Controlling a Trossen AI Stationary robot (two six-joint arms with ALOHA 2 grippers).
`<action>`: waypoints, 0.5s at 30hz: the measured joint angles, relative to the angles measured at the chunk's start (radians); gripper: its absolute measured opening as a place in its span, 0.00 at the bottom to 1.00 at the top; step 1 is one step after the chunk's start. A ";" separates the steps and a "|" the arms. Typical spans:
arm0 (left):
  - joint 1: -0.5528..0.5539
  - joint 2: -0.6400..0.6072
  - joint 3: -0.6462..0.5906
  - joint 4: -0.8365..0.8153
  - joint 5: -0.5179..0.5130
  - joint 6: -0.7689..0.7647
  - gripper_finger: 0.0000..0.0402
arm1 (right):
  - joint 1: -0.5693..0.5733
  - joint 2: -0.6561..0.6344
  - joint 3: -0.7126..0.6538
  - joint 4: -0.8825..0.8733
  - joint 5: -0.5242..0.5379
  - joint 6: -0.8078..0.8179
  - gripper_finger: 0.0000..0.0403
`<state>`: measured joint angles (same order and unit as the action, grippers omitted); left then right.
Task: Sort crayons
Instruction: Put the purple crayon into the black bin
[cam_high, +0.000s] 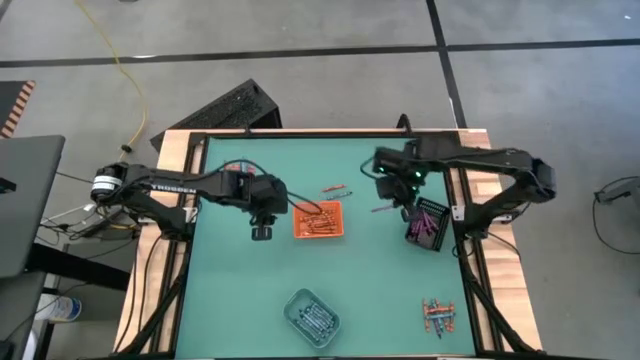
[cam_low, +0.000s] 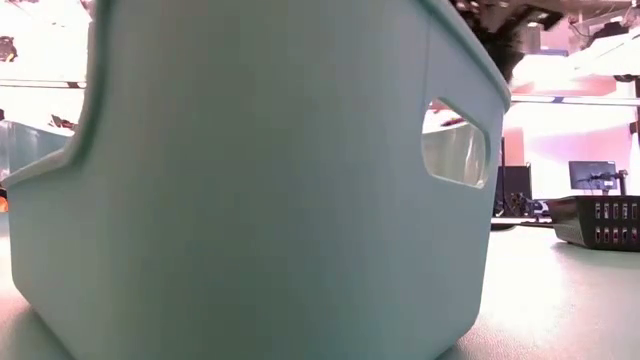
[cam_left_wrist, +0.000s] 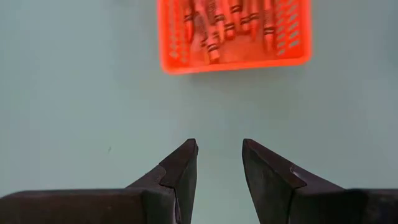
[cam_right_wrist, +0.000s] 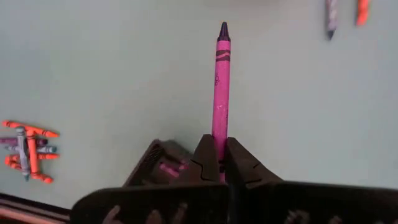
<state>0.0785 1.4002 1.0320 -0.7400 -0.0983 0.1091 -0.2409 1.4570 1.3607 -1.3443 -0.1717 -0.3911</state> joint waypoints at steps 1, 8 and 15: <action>-0.013 0.000 -0.004 0.013 -0.005 -0.001 0.29 | 0.011 -0.025 -0.037 0.006 0.009 0.027 0.00; -0.074 0.000 -0.024 0.149 -0.021 0.022 0.29 | 0.078 -0.184 -0.283 0.020 0.099 0.242 0.00; -0.074 0.000 -0.024 0.193 -0.022 0.068 0.29 | 0.135 -0.304 -0.469 -0.061 0.246 0.280 0.00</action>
<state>0.0048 1.3998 1.0084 -0.5471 -0.1202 0.1775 -0.1061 1.1531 0.8921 -1.4057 0.0747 -0.1110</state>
